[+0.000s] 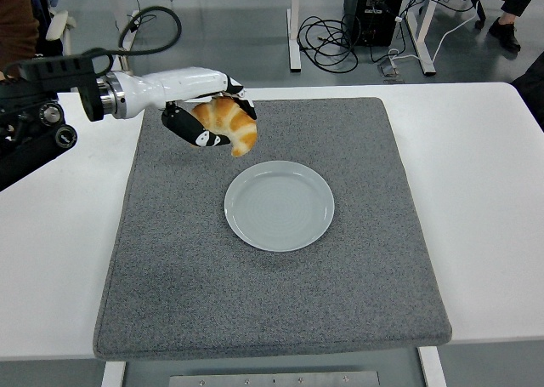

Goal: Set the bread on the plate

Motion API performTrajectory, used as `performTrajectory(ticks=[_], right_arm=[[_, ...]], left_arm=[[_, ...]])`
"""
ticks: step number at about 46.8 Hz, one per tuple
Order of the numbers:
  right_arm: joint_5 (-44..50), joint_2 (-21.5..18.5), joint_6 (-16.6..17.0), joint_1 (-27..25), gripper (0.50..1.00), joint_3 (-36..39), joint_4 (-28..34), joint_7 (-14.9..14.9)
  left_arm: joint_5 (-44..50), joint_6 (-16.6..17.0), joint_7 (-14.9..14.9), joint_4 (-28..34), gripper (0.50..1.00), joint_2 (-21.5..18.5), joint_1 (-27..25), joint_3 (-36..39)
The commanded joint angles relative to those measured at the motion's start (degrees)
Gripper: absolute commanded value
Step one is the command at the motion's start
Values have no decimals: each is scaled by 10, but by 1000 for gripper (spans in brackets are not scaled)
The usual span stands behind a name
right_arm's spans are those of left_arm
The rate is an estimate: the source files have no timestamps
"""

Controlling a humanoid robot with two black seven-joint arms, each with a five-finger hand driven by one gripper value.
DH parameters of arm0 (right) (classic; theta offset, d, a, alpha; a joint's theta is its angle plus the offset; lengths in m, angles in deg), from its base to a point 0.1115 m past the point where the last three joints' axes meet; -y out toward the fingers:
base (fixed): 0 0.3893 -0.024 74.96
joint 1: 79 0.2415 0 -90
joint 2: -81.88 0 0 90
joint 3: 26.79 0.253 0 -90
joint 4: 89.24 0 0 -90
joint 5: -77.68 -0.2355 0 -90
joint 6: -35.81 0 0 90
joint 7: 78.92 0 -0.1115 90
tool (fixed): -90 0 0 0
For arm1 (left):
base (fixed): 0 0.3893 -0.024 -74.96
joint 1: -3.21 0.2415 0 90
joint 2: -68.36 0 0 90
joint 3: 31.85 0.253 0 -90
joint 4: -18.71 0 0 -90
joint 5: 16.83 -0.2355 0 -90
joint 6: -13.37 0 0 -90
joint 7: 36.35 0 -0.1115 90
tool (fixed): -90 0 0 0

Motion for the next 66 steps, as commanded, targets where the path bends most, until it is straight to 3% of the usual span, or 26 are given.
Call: performTrajectory(ticks=[1,12,21,42,66], right_arm=[[0,0,0,0,1000,0,0,0],[0,0,0,0,1000,0,0,0],[0,0,0,0,1000,0,0,0],[0,0,0,0,1000,0,1,0],[0,0,0,0,1000,-1,1,0]], left_arm=[[-1,11,-1,-32,500,37,1,1],[0,56,-2,-84,500,121,0,45],[0,66,-2,-92,500,165,4,63],[-2,148,28,-114,500,196,39,130],[-1,167,60,-132,500,191,66,130]])
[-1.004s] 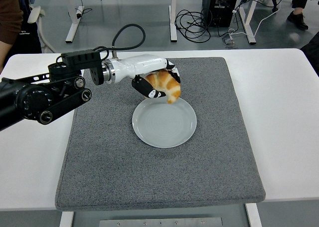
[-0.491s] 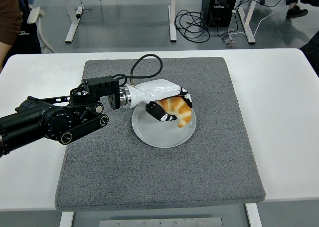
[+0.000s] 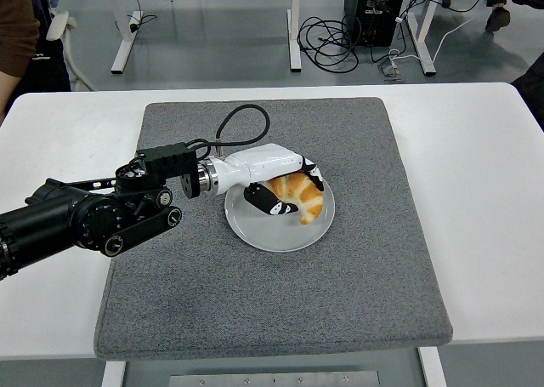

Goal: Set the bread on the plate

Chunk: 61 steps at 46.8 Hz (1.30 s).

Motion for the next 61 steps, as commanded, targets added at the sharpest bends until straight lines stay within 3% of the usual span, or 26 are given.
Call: performTrajectory(ticks=[1,61], right_arm=[[0,0,0,1,1000,1,0,0],[0,0,0,3,1000,1,-1,0]], left_arm=[[0,0,3,0,500,-2,3,0],[22,2,16,-35,500,-12,24,-2]])
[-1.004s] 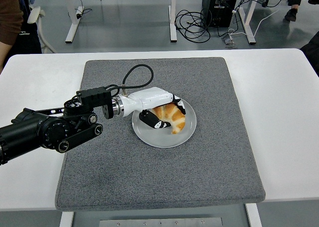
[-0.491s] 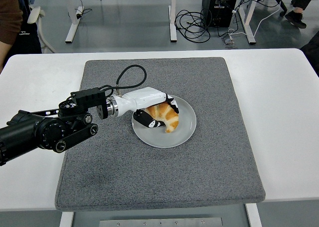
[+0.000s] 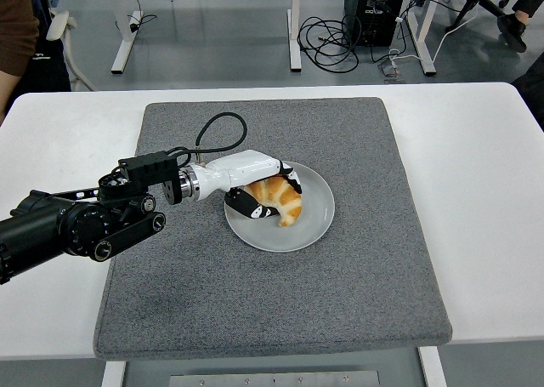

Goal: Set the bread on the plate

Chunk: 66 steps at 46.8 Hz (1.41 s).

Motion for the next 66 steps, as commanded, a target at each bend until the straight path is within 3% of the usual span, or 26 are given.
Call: performTrajectory(ticks=[1,16,27,37,66], right_arm=[[0,0,0,1,1000,0,0,0],[0,0,0,1,1000,0,0,0],[0,0,0,1,1000,0,0,0],[0,0,0,1,1000,0,0,0],[0,0,0,1,1000,0,0,0]], left_arm=[[15,0,0,-1,500,0,0,0],[28,0,0,-10,504,2,2,0],[76,0,0,-11,681,2,1,0],[84,0,0,-11,740,2,2,0],[87,-1,0,-11,801,2,7,0]])
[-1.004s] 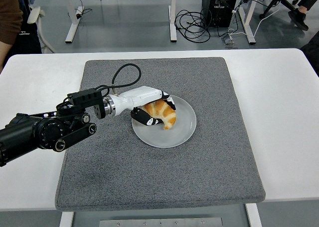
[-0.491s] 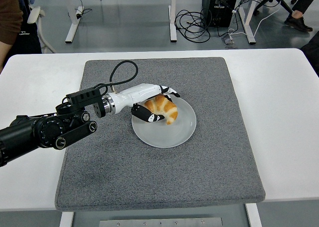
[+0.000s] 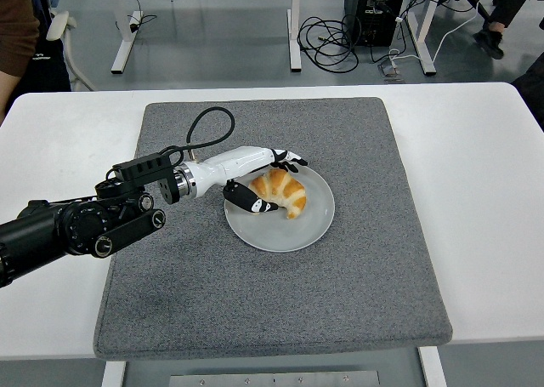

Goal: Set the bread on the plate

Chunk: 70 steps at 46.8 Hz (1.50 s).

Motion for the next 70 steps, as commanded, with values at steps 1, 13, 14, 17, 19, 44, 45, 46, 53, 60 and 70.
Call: performTrajectory(ticks=[1,13,14,17,19,44,45,46,53,60,70], right_arm=[[0,0,0,0,1000,0,0,0],[0,0,0,2,1000,0,0,0],[0,0,0,2,1000,0,0,0],[0,0,0,2,1000,0,0,0],[0,0,0,2,1000,0,0,0],[0,0,0,3,1000,0,0,0],[0,0,0,2,1000,0,0,0],[0,0,0,3,1000,0,0,0],[0,0,0,2,1000,1,0,0],[0,0,0,2,1000,1,0,0],[0,0,0,2,1000,1,0,0]], left_arm=[[0,0,0,1,802,0,-1,0],[25,0,0,1,824,-3,-7,-2],[28,0,0,1,828,-3,-8,-3],[39,-1,0,1,837,-10,-10,-4],[47,-1,1,1,845,-12,-12,-6],[272,-8,0,1,961,-34,-52,-17],[280,-9,0,1,963,-36,-54,-20],[290,-10,-1,1,963,-37,-57,-25],[367,-81,-15,-2,963,-59,-72,-59],[449,-151,-64,-28,963,-72,-77,-99],[518,-250,-91,-86,963,-83,-75,-141]])
